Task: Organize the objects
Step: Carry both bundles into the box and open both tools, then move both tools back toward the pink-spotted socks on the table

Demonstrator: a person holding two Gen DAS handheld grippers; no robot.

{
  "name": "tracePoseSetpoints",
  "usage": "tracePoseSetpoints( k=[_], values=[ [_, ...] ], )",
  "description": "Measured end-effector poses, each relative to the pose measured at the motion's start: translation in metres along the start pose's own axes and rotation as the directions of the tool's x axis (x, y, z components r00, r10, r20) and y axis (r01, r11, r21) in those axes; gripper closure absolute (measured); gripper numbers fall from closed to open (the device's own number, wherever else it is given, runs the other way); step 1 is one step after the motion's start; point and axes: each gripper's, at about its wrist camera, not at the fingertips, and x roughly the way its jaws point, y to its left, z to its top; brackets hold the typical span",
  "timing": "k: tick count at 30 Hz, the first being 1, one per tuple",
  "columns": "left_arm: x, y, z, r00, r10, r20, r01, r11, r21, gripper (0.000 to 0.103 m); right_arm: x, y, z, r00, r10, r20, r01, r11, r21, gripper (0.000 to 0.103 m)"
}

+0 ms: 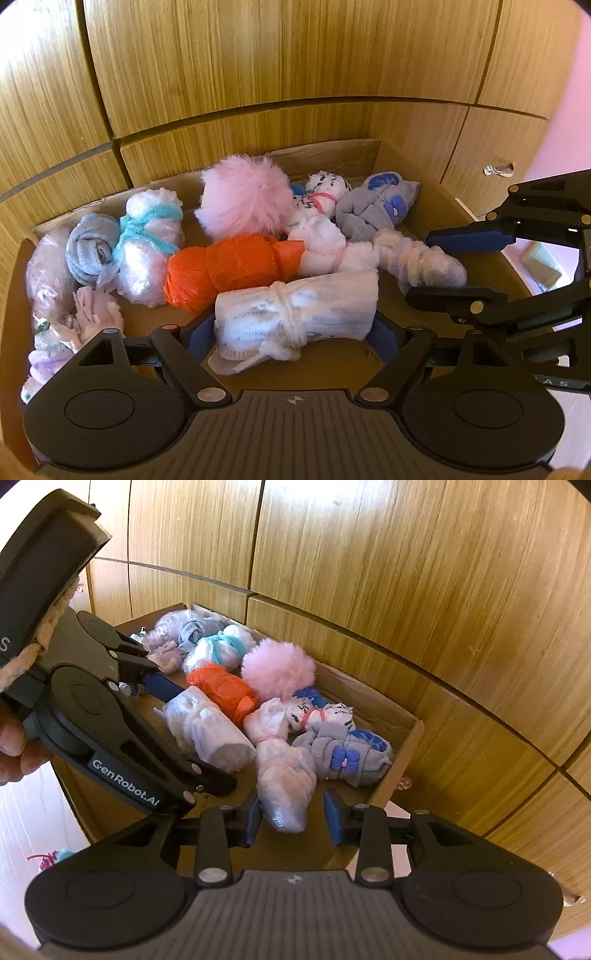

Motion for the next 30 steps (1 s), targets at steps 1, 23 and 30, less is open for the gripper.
tracePoseSetpoints(
  k=[1,23,30],
  values=[
    [-0.001,0.001,-0.001,1.0,0.001,-0.001,-0.001,1.0,0.002,0.016,-0.002,0.002,0.0,1.0,-0.002,0.001,0.002,1.0,-0.002,0.07],
    [-0.029,0.006,-0.009,0.998,0.058,0.014,-0.059,0.997,0.047,0.009,-0.012,0.011,0.002,0.998,-0.067,0.001,0.067,0.998,0.013,0.062],
    [-0.024,0.006,-0.007,0.996,0.085,0.013,-0.086,0.995,0.049,0.008,-0.016,0.015,0.001,0.997,-0.075,0.008,0.075,0.997,0.017,0.06]
  ],
)
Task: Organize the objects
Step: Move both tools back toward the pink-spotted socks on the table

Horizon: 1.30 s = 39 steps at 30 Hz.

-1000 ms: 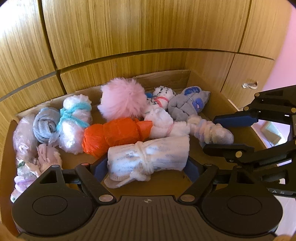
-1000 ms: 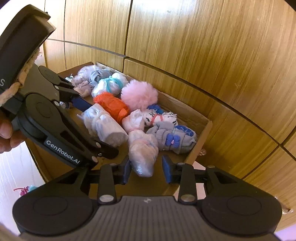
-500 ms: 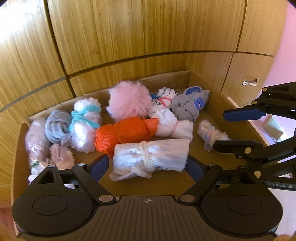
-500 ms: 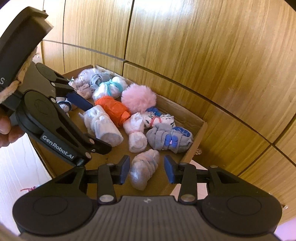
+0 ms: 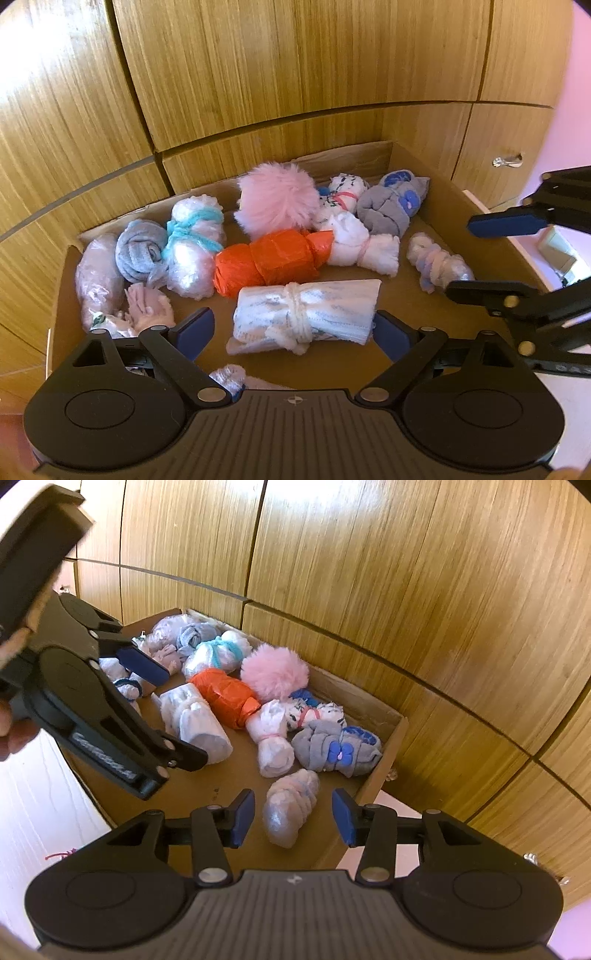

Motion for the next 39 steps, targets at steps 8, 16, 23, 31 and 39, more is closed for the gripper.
tracePoseSetpoints(
  k=[8,16,23,31,39],
  values=[
    [0.006,-0.005,0.011,1.0,-0.017,0.006,0.017,1.0,-0.023,0.005,-0.016,-0.009,0.003,0.999,-0.009,0.032,0.008,1.0,0.022,0.055],
    [-0.007,-0.013,0.012,0.999,0.003,0.045,-0.003,1.0,0.011,0.005,-0.033,-0.013,0.0,0.998,-0.008,0.064,0.003,0.997,0.077,0.051],
    [-0.038,-0.01,0.006,0.994,0.037,0.103,-0.041,0.999,0.035,0.002,-0.045,-0.007,-0.004,0.996,-0.014,0.094,0.003,0.993,0.118,0.049],
    [-0.09,-0.014,-0.026,0.977,0.032,0.211,-0.052,0.995,0.089,0.001,-0.086,0.013,-0.022,0.982,-0.048,0.181,0.013,0.982,0.188,0.039],
    [-0.115,-0.02,-0.091,0.969,-0.039,0.244,0.013,0.994,0.106,0.001,-0.108,0.052,-0.064,0.97,-0.078,0.23,0.019,0.968,0.249,0.034]
  ],
)
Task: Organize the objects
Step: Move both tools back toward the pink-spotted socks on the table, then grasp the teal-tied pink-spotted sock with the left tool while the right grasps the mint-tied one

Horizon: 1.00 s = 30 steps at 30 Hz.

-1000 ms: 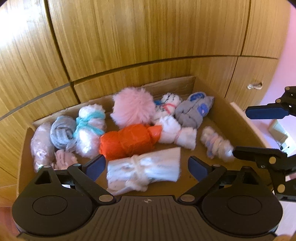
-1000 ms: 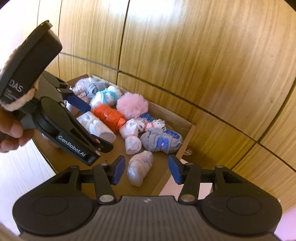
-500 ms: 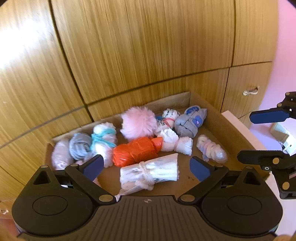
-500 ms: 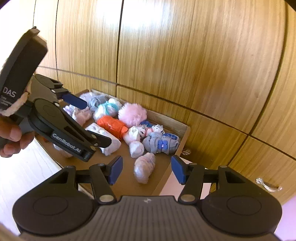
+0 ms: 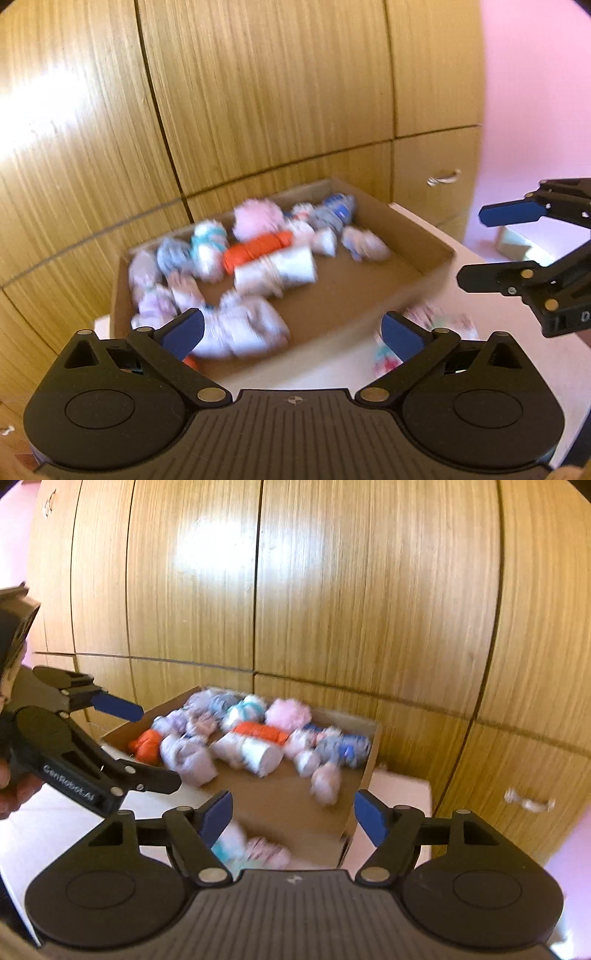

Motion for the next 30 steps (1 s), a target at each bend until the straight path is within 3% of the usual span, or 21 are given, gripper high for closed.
tracePoseSetpoints(
  k=[5,11,19,24,30],
  values=[
    [0.005,-0.015,-0.029,1.0,-0.008,-0.03,0.007,1.0,-0.02,0.001,0.004,0.008,-0.03,0.999,-0.002,-0.042,0.003,0.999,0.038,0.038],
    [0.019,-0.027,-0.045,0.998,-0.005,-0.056,0.002,0.999,-0.044,0.001,0.017,0.017,-0.043,0.998,-0.034,-0.058,0.035,0.999,0.014,0.042],
    [0.023,-0.026,-0.047,0.998,0.002,-0.065,-0.004,0.999,-0.035,0.001,0.037,0.014,-0.042,0.997,-0.027,-0.079,0.03,0.999,0.037,0.052],
    [0.031,-0.028,-0.043,0.997,-0.01,-0.076,0.007,0.999,-0.039,0.001,0.043,0.01,-0.043,0.993,0.01,-0.116,-0.003,0.998,0.059,0.069],
    [0.041,-0.04,-0.038,0.997,-0.03,-0.078,0.027,0.999,-0.038,0.001,0.033,0.003,-0.049,0.992,0.006,-0.122,0.006,0.996,0.091,0.074]
  ],
)
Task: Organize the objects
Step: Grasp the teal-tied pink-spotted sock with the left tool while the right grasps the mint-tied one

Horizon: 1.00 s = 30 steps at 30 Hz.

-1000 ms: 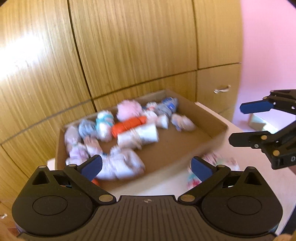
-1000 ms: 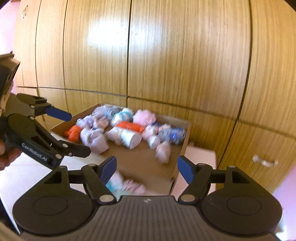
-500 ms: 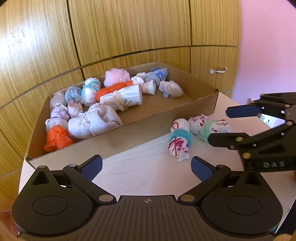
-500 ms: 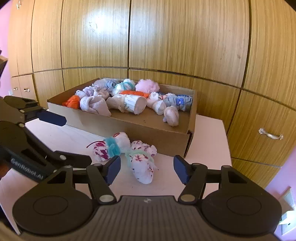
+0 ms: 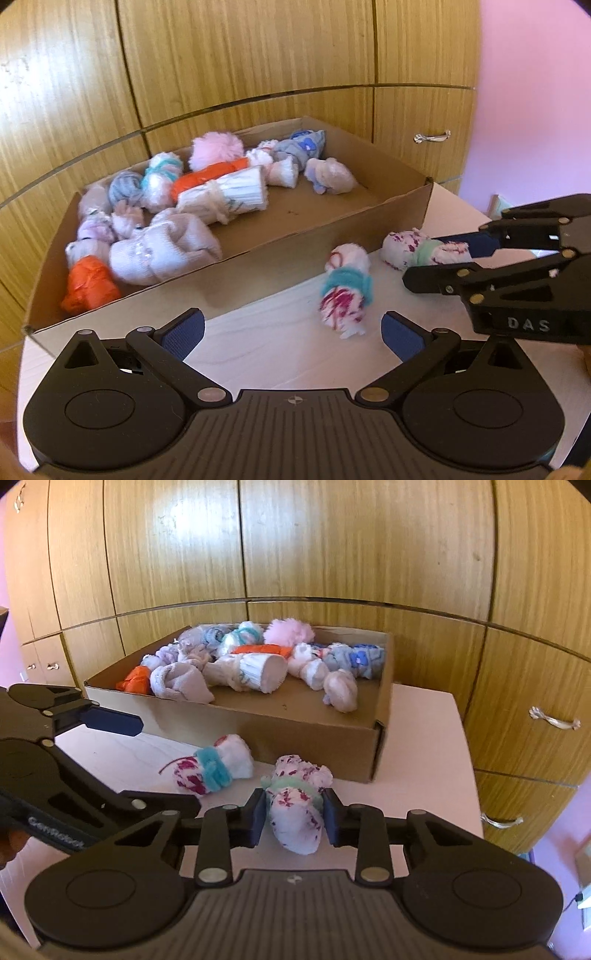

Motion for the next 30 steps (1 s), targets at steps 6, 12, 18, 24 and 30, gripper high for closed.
tracePoseSetpoints(
  k=[6,12,18,24,30],
  values=[
    [0.01,-0.005,0.002,1.0,0.002,-0.005,-0.002,1.0,-0.015,0.001,-0.02,-0.012,-0.012,1.0,-0.019,0.018,0.018,0.999,0.038,0.074],
    [0.017,-0.01,0.01,1.0,-0.009,-0.013,0.009,0.998,-0.062,0.005,-0.031,-0.019,-0.018,0.999,-0.032,0.04,0.029,0.997,0.065,0.074],
    [0.019,-0.016,0.013,0.999,-0.036,-0.007,0.035,0.996,-0.087,0.011,-0.031,-0.02,-0.018,0.998,-0.031,0.047,0.027,0.997,0.078,0.074],
    [0.019,-0.02,0.014,0.999,-0.032,0.002,0.032,0.995,-0.096,0.016,-0.03,-0.022,-0.018,0.998,-0.035,0.046,0.031,0.996,0.085,0.074],
    [0.017,-0.019,0.014,0.999,-0.029,0.014,0.03,0.995,-0.098,0.032,-0.029,-0.02,-0.019,0.999,-0.037,0.037,0.035,0.997,0.065,0.074]
  ],
)
